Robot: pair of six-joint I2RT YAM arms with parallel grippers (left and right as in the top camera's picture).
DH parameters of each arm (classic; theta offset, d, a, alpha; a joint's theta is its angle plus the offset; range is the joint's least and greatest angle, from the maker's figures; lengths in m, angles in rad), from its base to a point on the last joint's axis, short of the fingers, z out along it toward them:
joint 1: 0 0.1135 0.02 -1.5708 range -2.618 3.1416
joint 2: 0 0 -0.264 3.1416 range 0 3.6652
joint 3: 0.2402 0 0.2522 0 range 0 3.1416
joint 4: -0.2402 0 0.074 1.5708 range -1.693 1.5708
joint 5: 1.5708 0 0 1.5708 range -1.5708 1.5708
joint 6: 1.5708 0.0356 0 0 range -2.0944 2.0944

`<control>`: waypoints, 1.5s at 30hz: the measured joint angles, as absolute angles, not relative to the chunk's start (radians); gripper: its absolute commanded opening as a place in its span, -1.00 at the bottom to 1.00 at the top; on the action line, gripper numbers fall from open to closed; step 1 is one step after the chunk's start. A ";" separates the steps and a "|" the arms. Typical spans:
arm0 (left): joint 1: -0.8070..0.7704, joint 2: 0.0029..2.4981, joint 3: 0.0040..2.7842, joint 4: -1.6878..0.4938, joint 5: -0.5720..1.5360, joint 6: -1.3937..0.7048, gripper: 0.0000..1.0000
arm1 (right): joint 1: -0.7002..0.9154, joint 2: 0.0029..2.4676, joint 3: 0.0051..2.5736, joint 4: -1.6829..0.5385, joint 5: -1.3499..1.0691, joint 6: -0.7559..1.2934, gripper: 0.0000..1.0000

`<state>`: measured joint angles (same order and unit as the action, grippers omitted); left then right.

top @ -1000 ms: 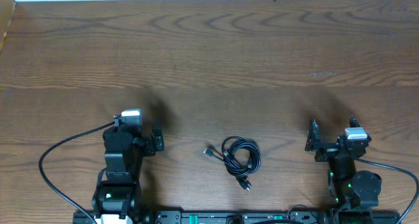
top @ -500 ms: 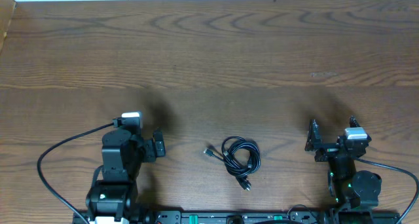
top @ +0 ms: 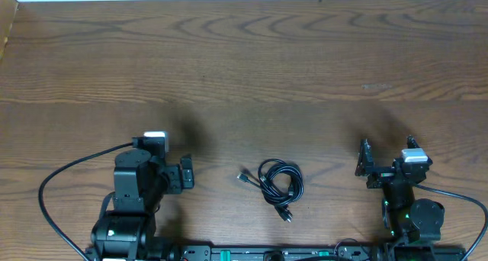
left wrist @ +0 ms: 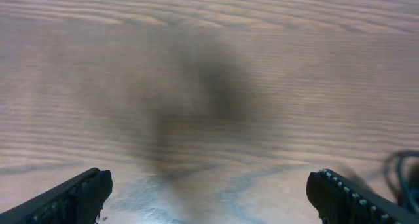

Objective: Untangle cables
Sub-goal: 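Reach the left gripper down over the coiled black cable and grasp it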

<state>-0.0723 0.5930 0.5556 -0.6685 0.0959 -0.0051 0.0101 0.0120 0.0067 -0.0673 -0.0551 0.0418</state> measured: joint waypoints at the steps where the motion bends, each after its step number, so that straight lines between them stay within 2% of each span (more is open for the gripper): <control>1: -0.080 0.593 0.564 -0.672 0.106 -0.004 0.99 | 0.010 0.012 0.007 -0.067 -0.055 0.042 0.98; 12: -0.190 0.608 0.698 -0.711 0.266 -0.003 0.99 | 0.010 0.012 0.007 -0.067 -0.055 0.042 0.98; 19: -0.321 0.688 0.797 -0.722 0.310 0.022 0.98 | 0.010 0.012 0.007 -0.067 -0.055 0.042 0.99; 30: -0.571 0.975 0.850 -0.762 0.317 0.189 0.99 | 0.010 0.012 0.007 -0.067 -0.055 0.042 0.98; 37: -0.774 1.195 0.850 -0.683 0.281 0.262 0.99 | 0.010 0.012 0.007 -0.067 -0.055 0.042 0.98; 45: -0.860 1.339 0.855 -0.607 0.218 0.308 0.99 | 0.010 0.012 0.007 -0.067 -0.055 0.042 0.99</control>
